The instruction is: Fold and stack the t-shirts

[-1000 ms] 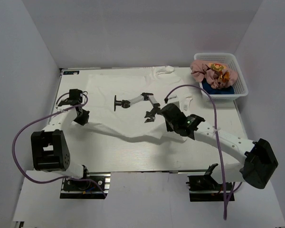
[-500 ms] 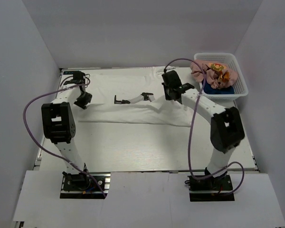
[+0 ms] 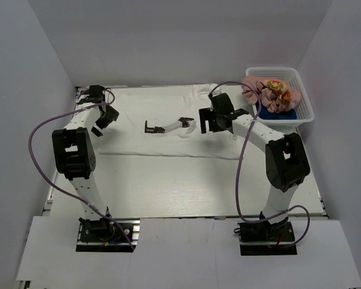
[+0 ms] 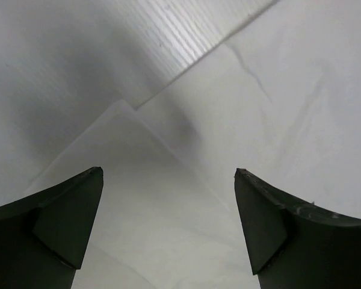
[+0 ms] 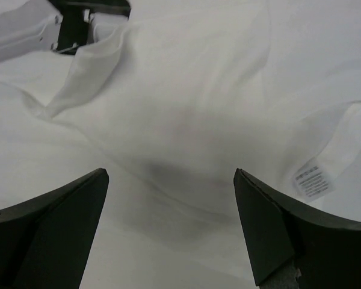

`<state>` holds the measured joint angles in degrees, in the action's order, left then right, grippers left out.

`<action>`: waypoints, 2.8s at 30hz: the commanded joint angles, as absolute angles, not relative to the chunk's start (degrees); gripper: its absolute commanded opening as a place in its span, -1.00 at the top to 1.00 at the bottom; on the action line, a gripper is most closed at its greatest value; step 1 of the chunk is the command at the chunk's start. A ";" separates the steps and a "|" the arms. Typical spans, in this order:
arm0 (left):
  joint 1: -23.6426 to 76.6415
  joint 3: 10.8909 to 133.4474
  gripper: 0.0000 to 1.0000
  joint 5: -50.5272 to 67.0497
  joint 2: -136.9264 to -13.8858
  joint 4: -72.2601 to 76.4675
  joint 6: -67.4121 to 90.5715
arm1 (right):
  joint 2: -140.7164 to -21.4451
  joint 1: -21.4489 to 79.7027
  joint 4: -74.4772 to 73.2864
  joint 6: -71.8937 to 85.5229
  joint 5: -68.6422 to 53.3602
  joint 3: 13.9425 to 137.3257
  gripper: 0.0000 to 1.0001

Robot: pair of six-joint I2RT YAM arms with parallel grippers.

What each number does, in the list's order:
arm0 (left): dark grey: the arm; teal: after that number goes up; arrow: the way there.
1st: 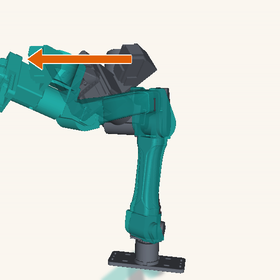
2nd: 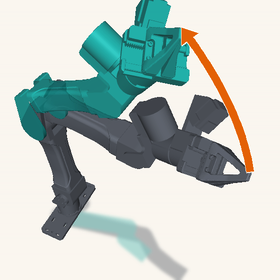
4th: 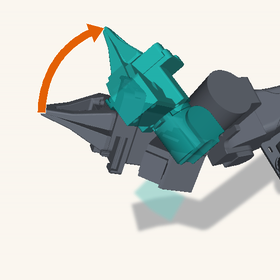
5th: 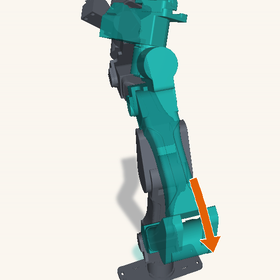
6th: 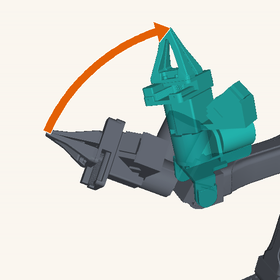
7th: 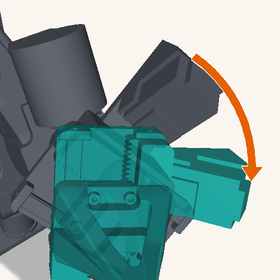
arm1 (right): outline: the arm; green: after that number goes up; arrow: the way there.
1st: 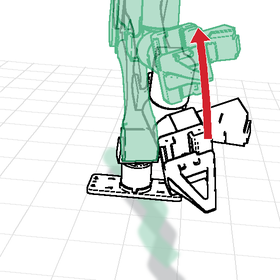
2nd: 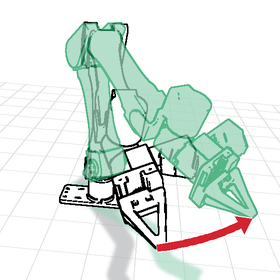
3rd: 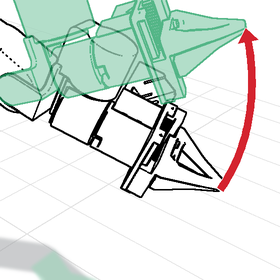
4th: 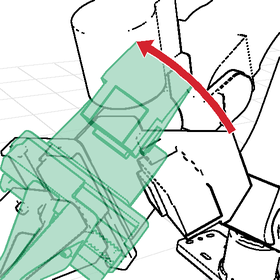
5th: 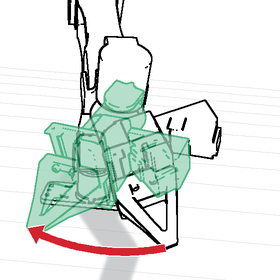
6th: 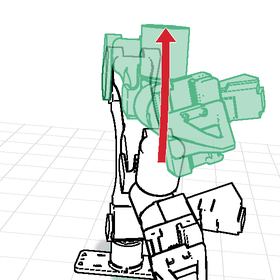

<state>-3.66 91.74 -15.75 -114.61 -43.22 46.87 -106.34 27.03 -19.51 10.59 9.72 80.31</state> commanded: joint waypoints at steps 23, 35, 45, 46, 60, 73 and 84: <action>-2.90 80.06 -1.00 -7.74 -107.84 -33.40 38.77 | -132.96 32.61 -25.49 12.12 23.99 126.77 -0.81; -2.37 77.51 -1.00 -0.97 -111.26 -26.63 37.62 | -99.40 25.85 -5.71 23.46 10.74 61.80 -0.81; -2.37 66.47 -1.00 -1.76 -109.35 -30.93 39.37 | -97.83 23.90 -7.56 29.88 7.47 49.49 -0.81; -2.37 65.31 -1.00 -2.89 -108.55 -32.42 39.90 | -96.87 23.99 -7.82 30.32 6.77 48.26 -0.81; -2.37 39.01 -1.00 -6.50 -66.12 -39.02 49.04 | -56.44 28.74 -21.00 30.69 6.32 29.95 -0.81; -5.97 75.48 -1.00 -12.22 -94.28 -42.45 42.72 | -91.69 25.67 -19.25 28.83 16.61 73.96 -0.81; -8.00 98.52 -1.00 -14.24 -119.17 -46.14 39.73 | -120.13 19.87 -22.31 18.58 13.53 105.08 -0.81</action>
<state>-8.14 94.89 -12.86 -118.89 -44.66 41.47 -116.18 20.56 -20.25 24.88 13.80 98.43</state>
